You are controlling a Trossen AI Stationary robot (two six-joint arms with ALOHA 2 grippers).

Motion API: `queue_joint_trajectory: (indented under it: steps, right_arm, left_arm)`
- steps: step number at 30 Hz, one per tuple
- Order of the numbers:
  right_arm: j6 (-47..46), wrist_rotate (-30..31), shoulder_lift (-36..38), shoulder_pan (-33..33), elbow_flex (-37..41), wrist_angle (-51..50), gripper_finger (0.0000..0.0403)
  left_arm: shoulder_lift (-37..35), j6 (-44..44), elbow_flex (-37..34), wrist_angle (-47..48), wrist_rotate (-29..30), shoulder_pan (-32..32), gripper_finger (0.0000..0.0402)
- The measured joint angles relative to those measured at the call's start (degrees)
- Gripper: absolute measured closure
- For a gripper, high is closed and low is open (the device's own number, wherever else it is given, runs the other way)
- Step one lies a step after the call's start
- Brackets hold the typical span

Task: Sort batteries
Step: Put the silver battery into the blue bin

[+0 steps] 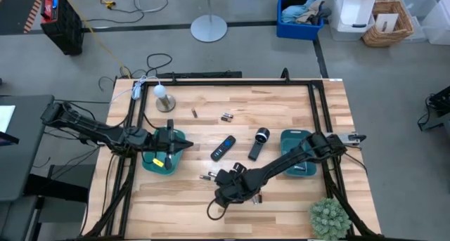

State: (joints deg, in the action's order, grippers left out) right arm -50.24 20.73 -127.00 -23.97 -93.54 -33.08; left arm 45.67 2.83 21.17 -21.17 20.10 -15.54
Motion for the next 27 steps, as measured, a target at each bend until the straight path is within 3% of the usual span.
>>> queue_joint_trajectory:
  steps: [18, 27]
  right_arm:
    - [5.57, 0.42, 0.29, -0.7, 2.47, -2.04, 0.0182]
    - [13.49, 0.2, 0.31, 0.18, 2.62, -1.48, 0.0217]
  left_arm:
    - [0.0, -2.46, 0.06, -2.97, 0.18, 0.02, 0.0401]
    - [0.0, -3.63, 0.06, -3.87, 1.23, 0.04, 0.0401]
